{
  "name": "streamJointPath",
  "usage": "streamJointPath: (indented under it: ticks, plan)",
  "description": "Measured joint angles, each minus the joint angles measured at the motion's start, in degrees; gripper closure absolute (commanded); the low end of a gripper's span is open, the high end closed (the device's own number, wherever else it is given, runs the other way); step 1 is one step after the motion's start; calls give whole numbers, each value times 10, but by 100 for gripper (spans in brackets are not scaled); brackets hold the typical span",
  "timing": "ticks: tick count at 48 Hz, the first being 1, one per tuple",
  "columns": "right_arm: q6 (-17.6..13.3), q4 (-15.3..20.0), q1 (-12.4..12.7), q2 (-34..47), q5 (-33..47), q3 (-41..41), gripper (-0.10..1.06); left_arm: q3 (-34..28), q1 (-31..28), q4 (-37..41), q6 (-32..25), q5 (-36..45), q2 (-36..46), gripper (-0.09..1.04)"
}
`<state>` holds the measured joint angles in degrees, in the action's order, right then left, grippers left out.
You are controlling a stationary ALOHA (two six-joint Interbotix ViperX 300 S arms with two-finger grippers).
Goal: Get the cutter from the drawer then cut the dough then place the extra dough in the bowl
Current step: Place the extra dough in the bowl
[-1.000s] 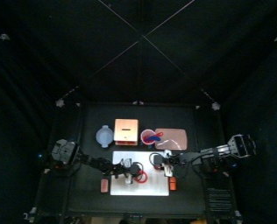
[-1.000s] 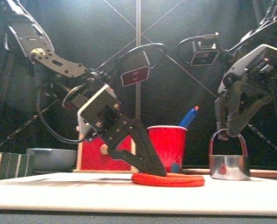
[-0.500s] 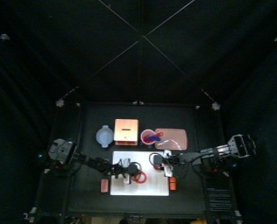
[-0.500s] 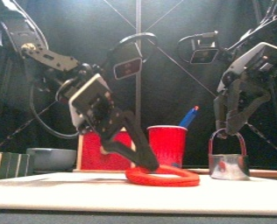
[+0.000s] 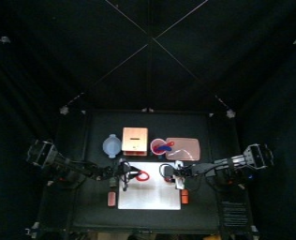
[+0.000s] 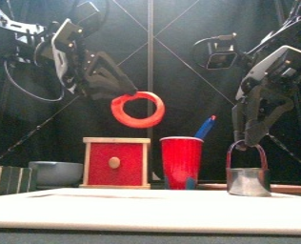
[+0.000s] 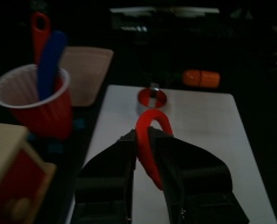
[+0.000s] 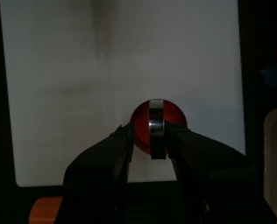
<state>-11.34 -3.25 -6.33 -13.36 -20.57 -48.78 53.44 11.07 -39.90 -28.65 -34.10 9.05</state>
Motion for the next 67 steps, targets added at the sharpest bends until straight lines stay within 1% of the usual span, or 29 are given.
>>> streamJointPath:
  ticks: [10,21,29,37,43,46,49,52,55,62,67]
  plan:
    - [0,1,-1,0,0,-1,24,68,-67,1,-5,-22,128,35]
    - [0,1,-1,0,-1,0,24,158,-177,2,-20,-25,273,35]
    - [0,1,-1,0,-1,0,24,218,-229,2,-18,-23,345,35]
    - [0,1,0,1,-1,0,24,264,-265,-11,-15,4,358,33]
    - [-1,4,1,1,-1,0,24,275,-289,-31,-15,47,345,29]
    - [-1,8,1,3,-1,0,24,275,-304,-40,-15,68,335,24]
    - [-1,11,0,5,-2,2,24,275,-320,-48,-15,84,323,17]
    - [-1,11,1,8,-2,4,24,275,-329,-52,-15,91,313,10]
    - [-1,11,0,8,-2,6,24,273,-334,-54,-15,91,308,6]
    - [0,9,0,8,-3,10,24,258,-336,-70,-14,87,311,4]
    - [0,9,0,8,-2,18,24,231,-327,-69,-13,87,323,4]
